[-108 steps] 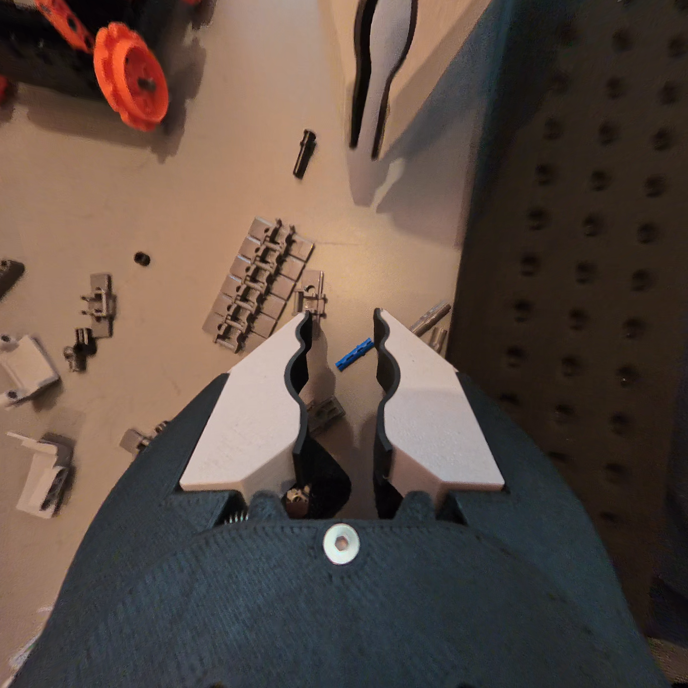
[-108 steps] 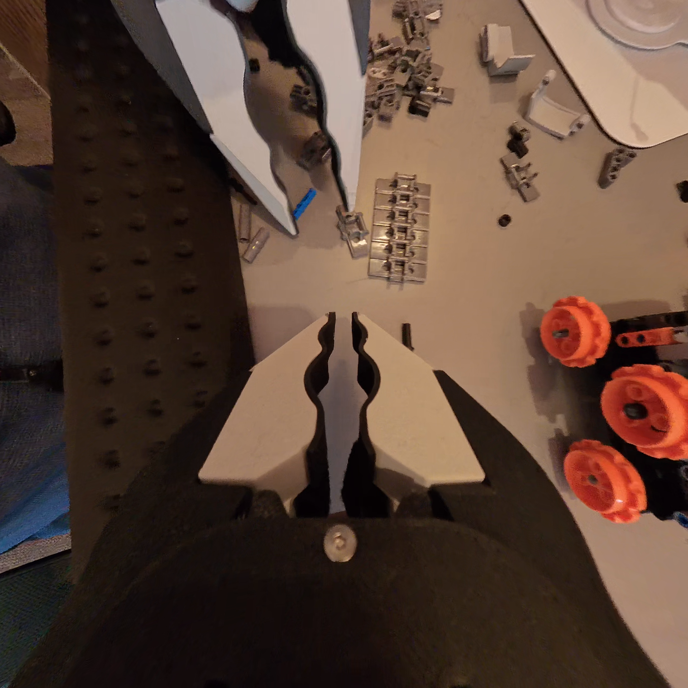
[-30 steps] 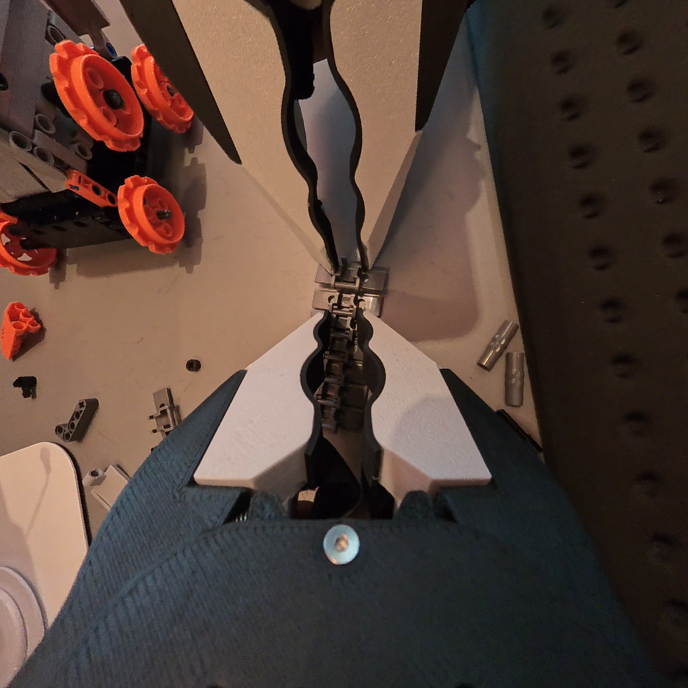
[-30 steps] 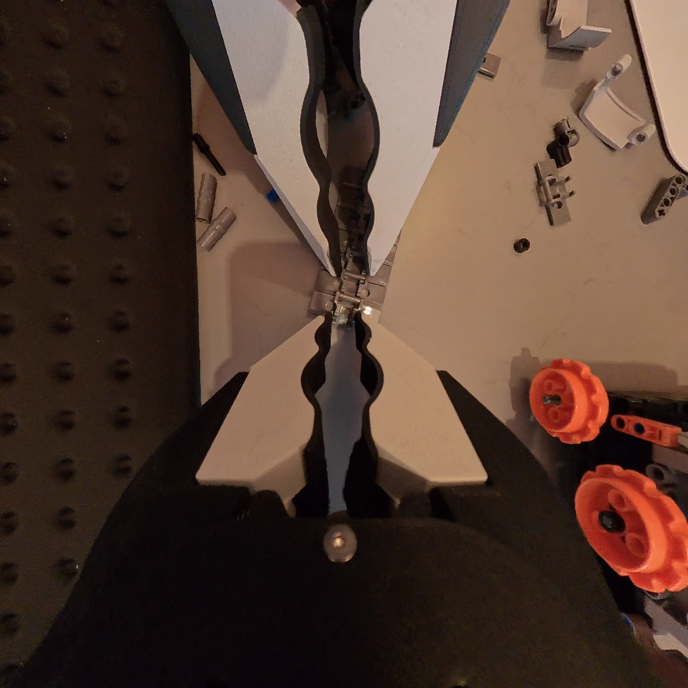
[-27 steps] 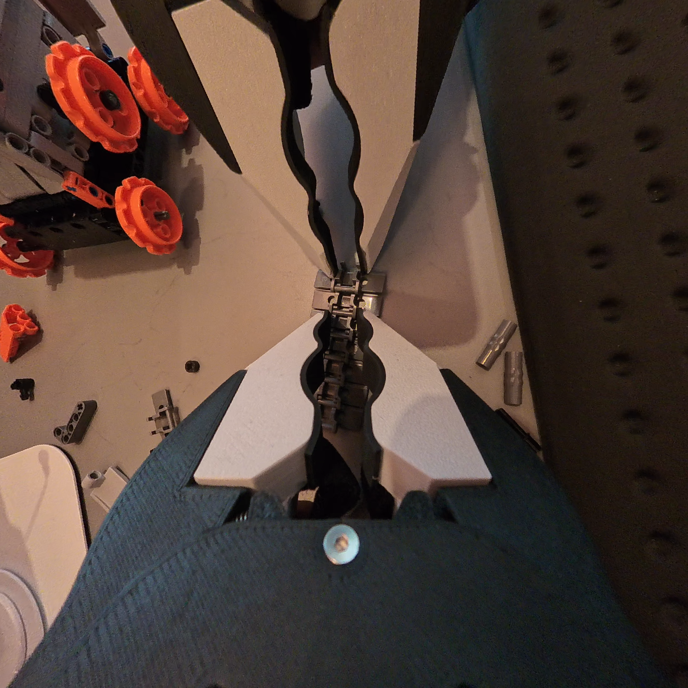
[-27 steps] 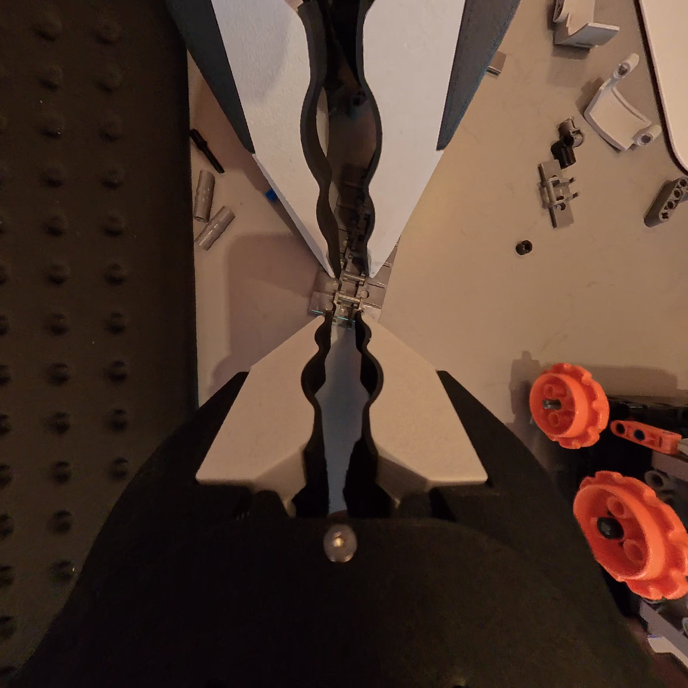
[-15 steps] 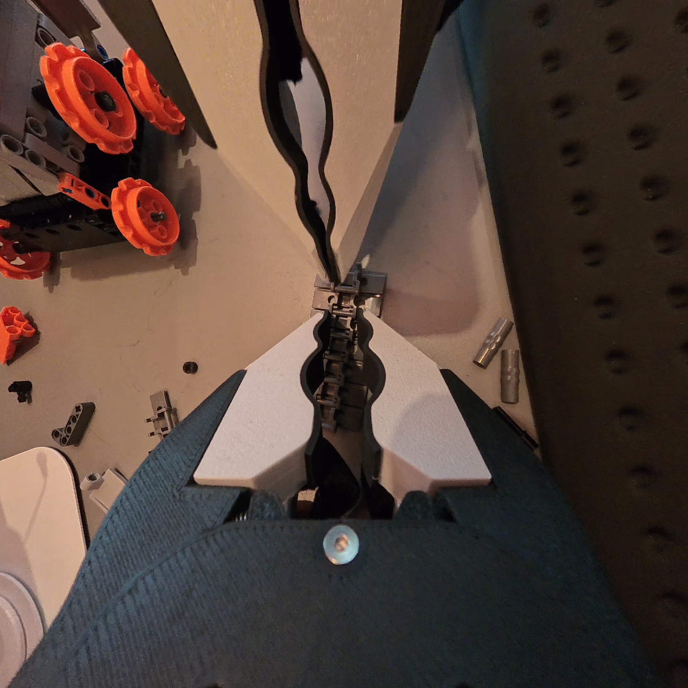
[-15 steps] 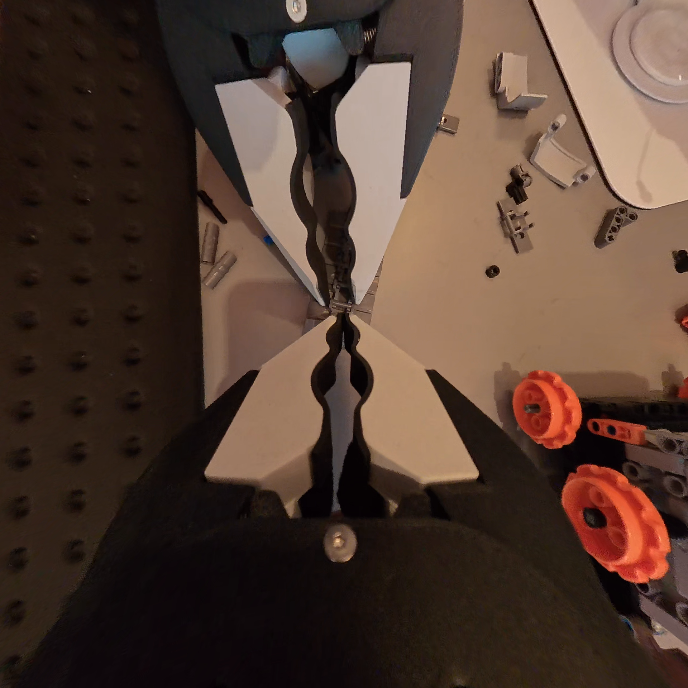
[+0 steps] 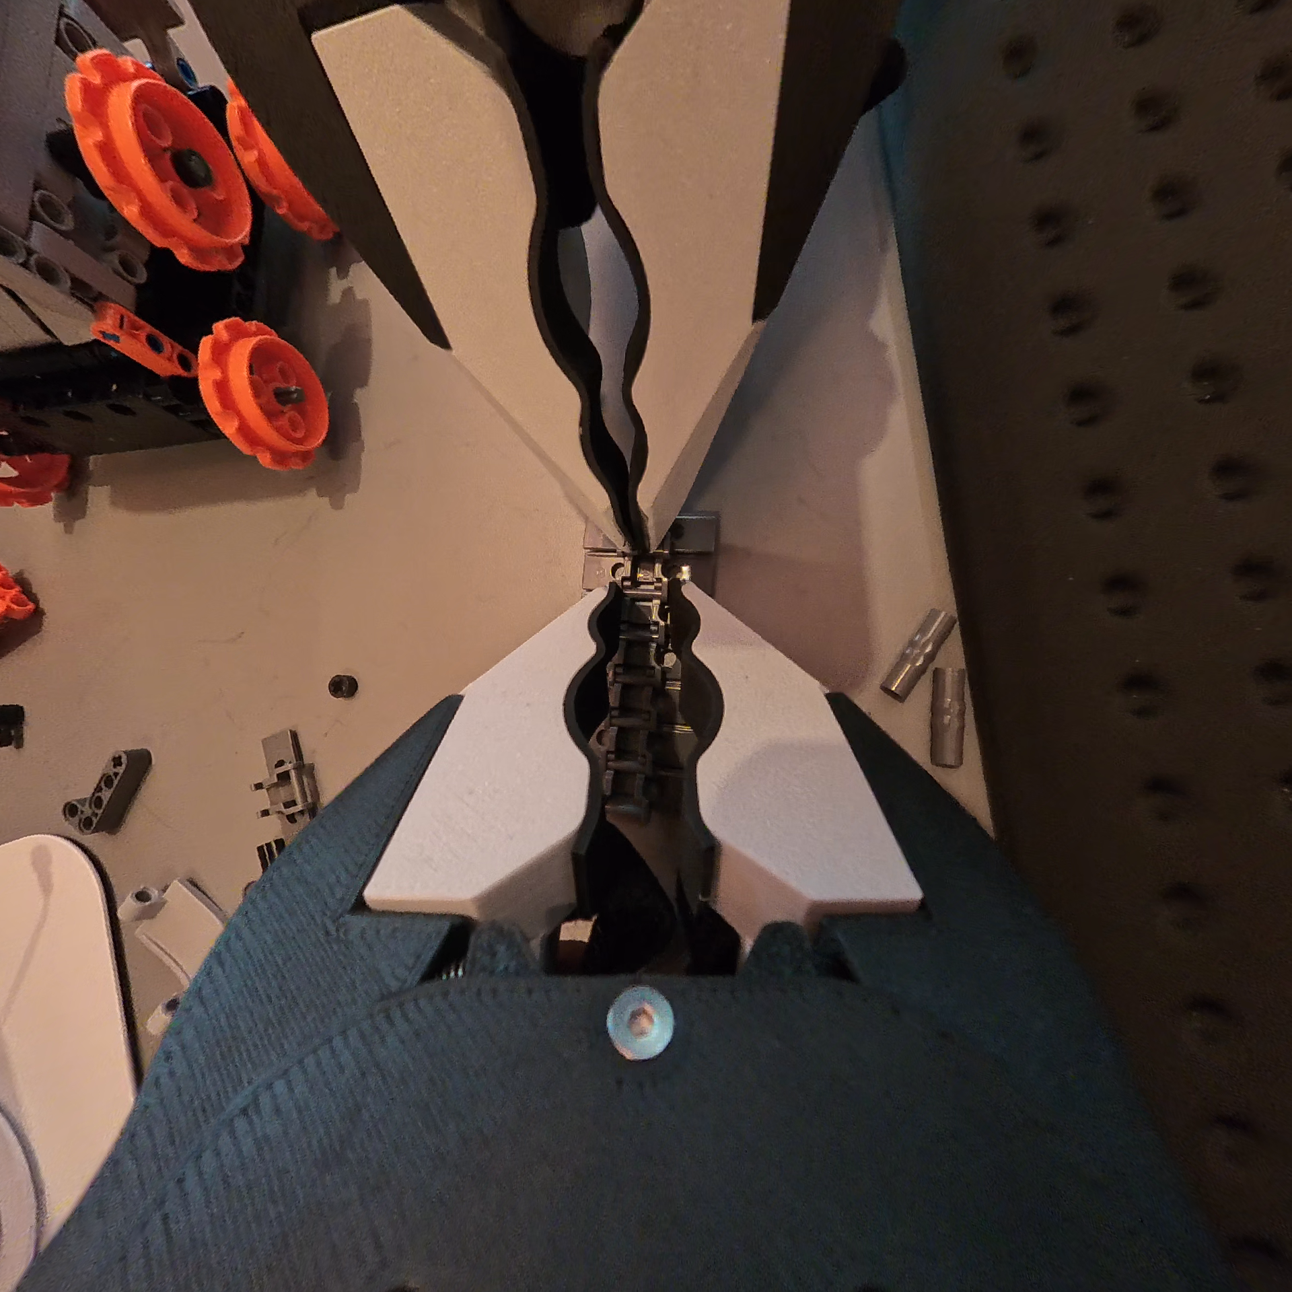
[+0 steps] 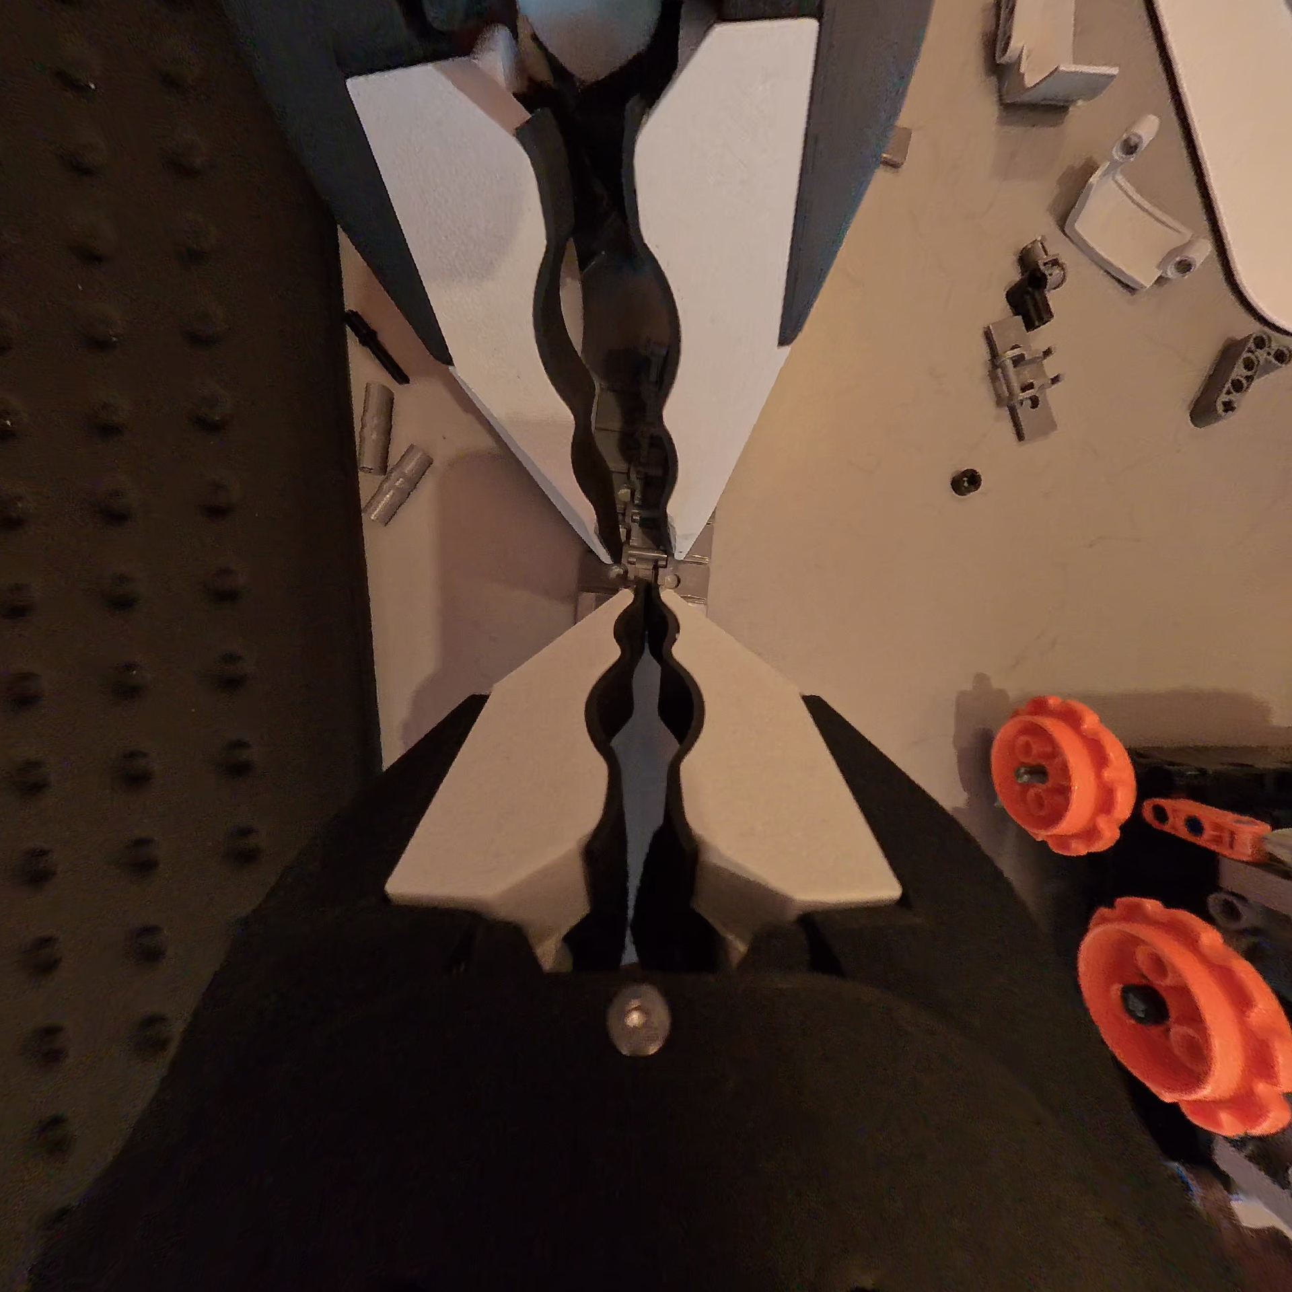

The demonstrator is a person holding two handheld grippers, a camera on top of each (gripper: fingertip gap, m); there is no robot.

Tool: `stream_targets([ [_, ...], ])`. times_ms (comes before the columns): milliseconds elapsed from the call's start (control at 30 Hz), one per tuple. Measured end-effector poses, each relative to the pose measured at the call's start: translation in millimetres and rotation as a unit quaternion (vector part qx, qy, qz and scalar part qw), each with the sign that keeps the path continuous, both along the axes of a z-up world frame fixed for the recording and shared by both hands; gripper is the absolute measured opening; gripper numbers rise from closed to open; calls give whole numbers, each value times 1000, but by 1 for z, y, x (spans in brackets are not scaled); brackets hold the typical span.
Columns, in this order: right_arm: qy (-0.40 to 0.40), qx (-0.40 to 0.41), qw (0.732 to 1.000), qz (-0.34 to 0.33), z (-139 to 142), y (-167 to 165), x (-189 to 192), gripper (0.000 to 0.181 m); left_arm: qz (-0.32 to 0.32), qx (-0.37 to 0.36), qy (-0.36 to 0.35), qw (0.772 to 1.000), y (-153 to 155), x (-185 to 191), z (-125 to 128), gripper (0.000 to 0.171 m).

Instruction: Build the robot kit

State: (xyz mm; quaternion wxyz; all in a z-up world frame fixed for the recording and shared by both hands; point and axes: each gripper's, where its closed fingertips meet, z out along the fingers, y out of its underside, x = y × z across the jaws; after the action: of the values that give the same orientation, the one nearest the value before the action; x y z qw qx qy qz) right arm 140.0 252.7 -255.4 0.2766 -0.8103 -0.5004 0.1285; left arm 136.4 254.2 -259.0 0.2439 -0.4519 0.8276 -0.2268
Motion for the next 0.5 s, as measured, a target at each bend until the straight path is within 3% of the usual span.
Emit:
stream_targets([
  [500,-85,-35,995,35,-2,6,-10,0,43,-72,12,996,7,-11,0,14],
])
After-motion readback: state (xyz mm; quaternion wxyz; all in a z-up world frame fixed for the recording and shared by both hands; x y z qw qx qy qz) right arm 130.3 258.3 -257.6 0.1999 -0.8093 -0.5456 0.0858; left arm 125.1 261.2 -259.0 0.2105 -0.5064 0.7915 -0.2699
